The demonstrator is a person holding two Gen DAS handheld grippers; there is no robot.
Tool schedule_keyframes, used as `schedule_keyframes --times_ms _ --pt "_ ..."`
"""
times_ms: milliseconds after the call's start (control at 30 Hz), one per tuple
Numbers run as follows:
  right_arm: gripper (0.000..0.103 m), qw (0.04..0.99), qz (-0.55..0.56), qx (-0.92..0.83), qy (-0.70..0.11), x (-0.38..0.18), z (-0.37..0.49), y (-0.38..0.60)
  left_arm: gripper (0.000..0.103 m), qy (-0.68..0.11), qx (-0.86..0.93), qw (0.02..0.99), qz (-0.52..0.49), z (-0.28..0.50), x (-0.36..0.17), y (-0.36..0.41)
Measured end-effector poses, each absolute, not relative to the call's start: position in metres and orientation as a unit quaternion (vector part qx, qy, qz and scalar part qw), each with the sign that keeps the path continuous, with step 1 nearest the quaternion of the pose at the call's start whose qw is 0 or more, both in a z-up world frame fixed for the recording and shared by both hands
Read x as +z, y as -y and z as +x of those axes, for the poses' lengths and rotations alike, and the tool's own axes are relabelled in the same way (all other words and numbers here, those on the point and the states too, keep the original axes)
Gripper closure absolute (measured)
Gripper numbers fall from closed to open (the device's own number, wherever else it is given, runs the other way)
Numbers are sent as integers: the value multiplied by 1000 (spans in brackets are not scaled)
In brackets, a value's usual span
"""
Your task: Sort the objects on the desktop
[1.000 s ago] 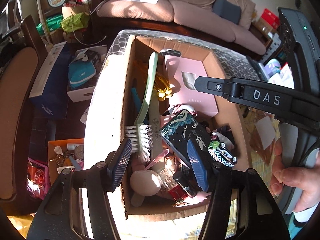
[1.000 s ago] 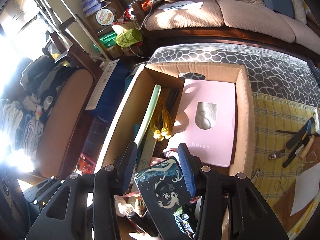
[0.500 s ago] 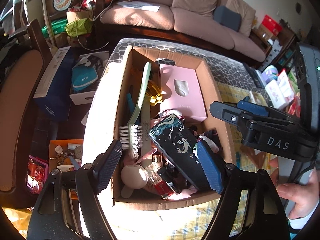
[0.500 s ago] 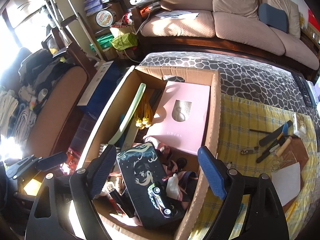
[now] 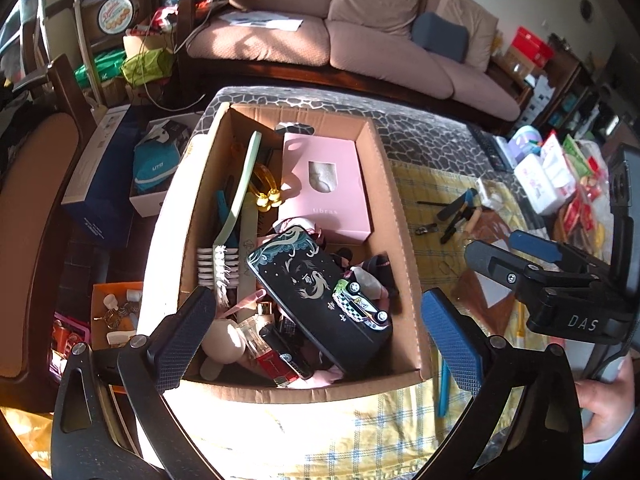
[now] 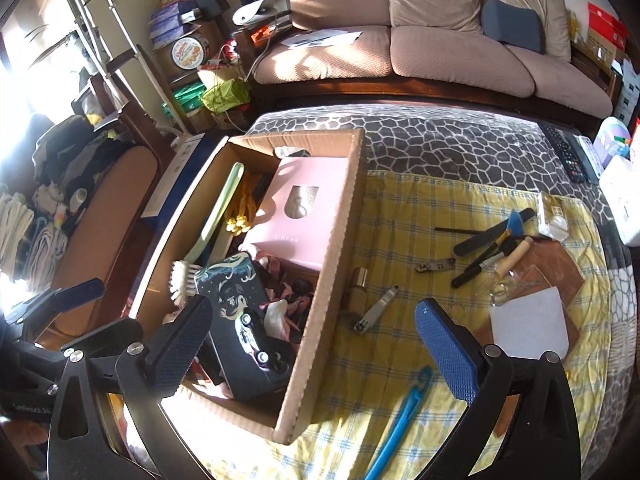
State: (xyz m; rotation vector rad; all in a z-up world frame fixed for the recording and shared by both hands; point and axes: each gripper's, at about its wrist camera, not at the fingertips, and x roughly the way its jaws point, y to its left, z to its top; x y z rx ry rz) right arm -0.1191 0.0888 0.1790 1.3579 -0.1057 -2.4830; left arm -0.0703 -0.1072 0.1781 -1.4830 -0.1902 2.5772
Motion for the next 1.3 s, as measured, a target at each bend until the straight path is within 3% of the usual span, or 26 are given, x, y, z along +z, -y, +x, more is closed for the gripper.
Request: schedule_keyframes --times_ms 300,633,1300 --pt "1 108 457 -882 34 182 -83 -153 0 16 879 84 -469 -40 175 64" --pt "1 40 405 -913 10 149 -21 -194 0 27 913 57 -403 6 165 48" --pt "1 9 427 -904 28 68 20 -211 0 15 909 35 -414 45 67 31"
